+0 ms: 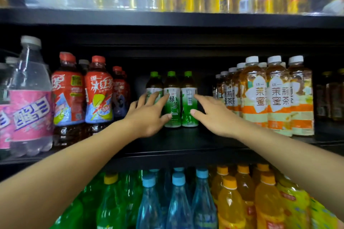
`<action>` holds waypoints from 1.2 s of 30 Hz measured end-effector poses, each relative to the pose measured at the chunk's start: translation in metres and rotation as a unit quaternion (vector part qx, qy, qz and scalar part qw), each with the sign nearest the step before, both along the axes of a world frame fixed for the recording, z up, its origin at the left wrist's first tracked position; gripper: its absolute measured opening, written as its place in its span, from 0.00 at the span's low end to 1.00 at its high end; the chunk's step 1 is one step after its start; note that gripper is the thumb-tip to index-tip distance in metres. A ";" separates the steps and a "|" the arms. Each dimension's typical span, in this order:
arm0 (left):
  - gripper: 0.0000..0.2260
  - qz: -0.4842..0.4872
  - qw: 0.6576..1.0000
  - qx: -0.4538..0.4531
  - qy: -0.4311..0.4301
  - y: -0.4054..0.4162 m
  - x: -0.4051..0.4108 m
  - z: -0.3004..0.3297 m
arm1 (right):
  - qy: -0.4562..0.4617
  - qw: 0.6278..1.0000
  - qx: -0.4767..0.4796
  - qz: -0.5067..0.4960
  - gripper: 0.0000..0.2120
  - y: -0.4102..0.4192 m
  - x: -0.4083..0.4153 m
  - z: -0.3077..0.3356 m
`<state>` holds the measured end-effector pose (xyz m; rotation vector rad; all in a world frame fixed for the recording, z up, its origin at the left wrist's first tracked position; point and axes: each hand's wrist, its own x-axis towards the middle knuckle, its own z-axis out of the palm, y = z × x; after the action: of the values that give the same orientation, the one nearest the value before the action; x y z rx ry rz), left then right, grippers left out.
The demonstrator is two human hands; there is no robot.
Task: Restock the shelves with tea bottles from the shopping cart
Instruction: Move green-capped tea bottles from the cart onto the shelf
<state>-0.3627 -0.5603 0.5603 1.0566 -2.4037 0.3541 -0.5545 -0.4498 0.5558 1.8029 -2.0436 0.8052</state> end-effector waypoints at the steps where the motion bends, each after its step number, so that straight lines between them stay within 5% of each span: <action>1: 0.32 -0.009 1.000 0.007 0.007 0.012 0.008 -0.003 | 0.003 1.000 0.012 -0.009 0.31 0.010 0.007 -0.003; 8: 0.35 0.028 0.994 -0.101 0.026 0.075 0.088 -0.070 | 0.123 0.990 0.035 -0.062 0.34 0.070 0.060 -0.071; 19: 0.32 0.204 0.977 -0.055 -0.012 0.162 0.165 -0.199 | 0.129 0.988 0.038 0.072 0.36 0.106 0.132 -0.170; 27: 0.31 0.319 0.946 0.032 -0.043 0.278 0.200 -0.291 | 0.132 0.963 0.119 0.204 0.35 0.149 0.180 -0.273; 36: 0.33 0.484 0.851 0.203 -0.031 0.409 0.259 -0.388 | 0.118 0.893 0.217 0.377 0.38 0.202 0.269 -0.369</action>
<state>-0.1034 -0.1510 0.1719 2.4535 -1.8255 0.1882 -0.2854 -0.2478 0.1865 2.8522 -1.4080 0.2509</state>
